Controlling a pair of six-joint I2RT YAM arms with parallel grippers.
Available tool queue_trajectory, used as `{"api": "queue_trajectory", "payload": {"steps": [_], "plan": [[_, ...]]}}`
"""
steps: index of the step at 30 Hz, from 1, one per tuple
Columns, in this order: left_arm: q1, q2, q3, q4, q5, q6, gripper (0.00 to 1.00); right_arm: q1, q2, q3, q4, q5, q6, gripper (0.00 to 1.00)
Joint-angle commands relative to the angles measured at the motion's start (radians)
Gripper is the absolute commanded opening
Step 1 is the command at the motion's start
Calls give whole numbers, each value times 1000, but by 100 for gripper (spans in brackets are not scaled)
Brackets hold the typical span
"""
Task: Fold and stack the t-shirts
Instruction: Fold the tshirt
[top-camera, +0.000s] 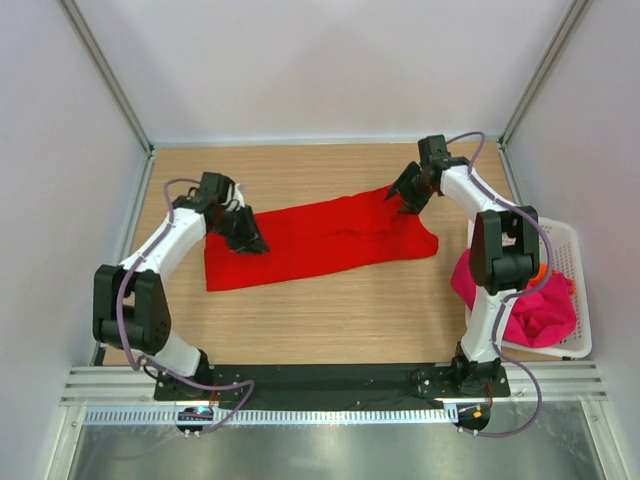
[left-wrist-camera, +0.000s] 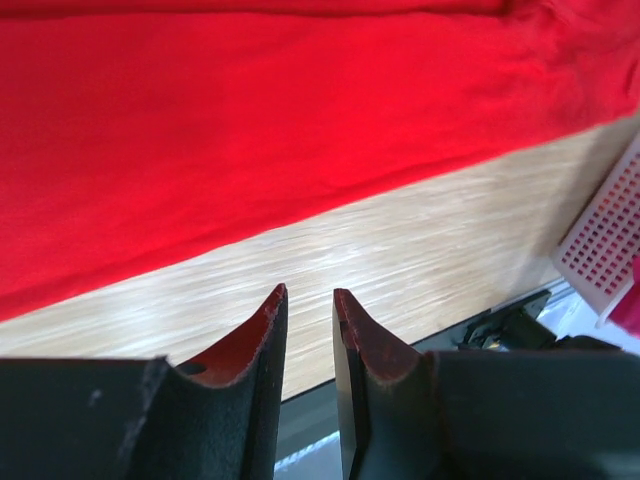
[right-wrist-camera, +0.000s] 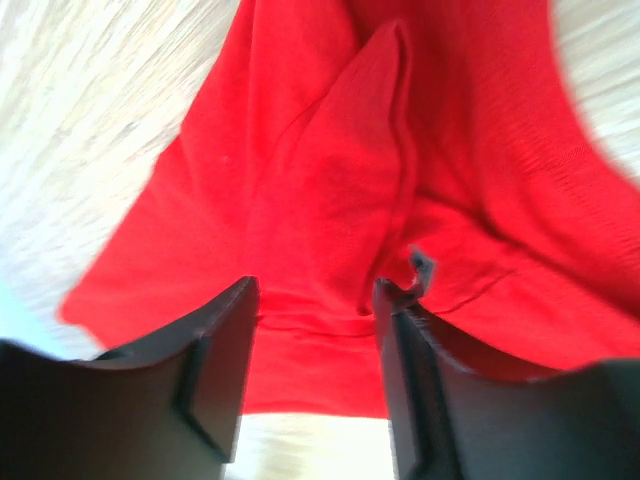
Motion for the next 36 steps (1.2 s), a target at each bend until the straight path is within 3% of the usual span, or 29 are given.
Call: {"api": "queue_trajectory", "payload": {"steps": [1, 6, 10, 15, 26, 32, 36], "plan": [[-112, -30, 46, 139, 8, -47, 26, -1, -26, 65, -55, 111, -165, 60], [-322, 49, 141, 279, -162, -49, 26, -43, 0, 84, -61, 105, -153, 62], [-410, 163, 254, 292, -228, -39, 26, -57, 58, 139, -65, 63, -223, 61], [-433, 254, 329, 305, -164, -110, 24, -59, 135, 197, -42, 34, -343, 56], [-538, 318, 372, 295, -224, -118, 24, -67, 229, 248, 46, -12, -313, 43], [-579, 350, 417, 292, -362, -61, 29, -67, 235, 273, 28, 19, -308, 37], [-625, 398, 475, 311, -492, 66, 30, -73, 240, 302, -3, 43, -313, 34]]}}
